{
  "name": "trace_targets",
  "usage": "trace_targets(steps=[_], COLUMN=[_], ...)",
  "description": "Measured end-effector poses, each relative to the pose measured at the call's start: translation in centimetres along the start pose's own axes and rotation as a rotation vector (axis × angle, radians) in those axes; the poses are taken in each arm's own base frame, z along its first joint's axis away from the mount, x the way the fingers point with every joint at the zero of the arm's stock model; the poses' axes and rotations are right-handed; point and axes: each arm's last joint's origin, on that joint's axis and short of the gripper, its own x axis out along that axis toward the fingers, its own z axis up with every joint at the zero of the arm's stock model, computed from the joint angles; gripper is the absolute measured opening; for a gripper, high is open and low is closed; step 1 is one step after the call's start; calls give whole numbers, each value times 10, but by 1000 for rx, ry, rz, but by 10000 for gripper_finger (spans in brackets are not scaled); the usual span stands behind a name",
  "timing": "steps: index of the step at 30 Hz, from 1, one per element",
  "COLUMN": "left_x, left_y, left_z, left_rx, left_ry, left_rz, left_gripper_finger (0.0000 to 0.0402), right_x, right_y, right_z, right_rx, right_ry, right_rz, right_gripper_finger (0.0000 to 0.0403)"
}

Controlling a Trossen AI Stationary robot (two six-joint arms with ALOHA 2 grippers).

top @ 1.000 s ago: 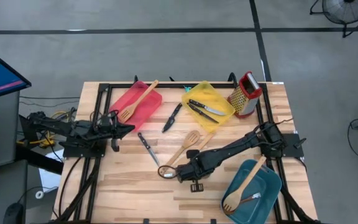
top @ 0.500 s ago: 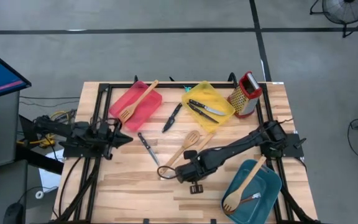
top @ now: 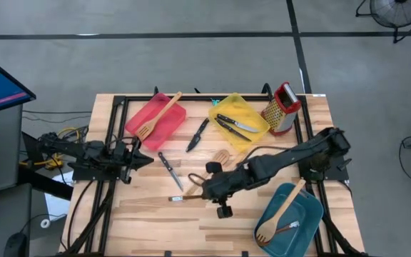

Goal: Pick & Place Kitchen Items
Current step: Put the wooden serving spoon into the blue bin

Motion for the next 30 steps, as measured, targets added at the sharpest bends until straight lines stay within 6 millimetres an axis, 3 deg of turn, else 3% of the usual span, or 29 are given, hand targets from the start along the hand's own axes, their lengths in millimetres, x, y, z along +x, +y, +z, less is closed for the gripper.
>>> trace_targets(steps=[9,17,23,30], left_x=[0,0,0,0], left_y=[1,1,1,1], left_z=[0,0,1,1], left_rx=[-1,-1,-2,-3], left_ry=[-8,-9,-11,-16], left_rz=[45,48,47,46], left_gripper_finger=[6,8,8,8], right_x=[-60,-109,-132,-135], right_y=[-4,10,24,31], right_z=[34,53,60,60], right_rx=[-73,-181,-270,-307], right_ry=[-326,-608,-752,-778], right_rz=[16,116,173,182], right_gripper_finger=[35,35,35,35])
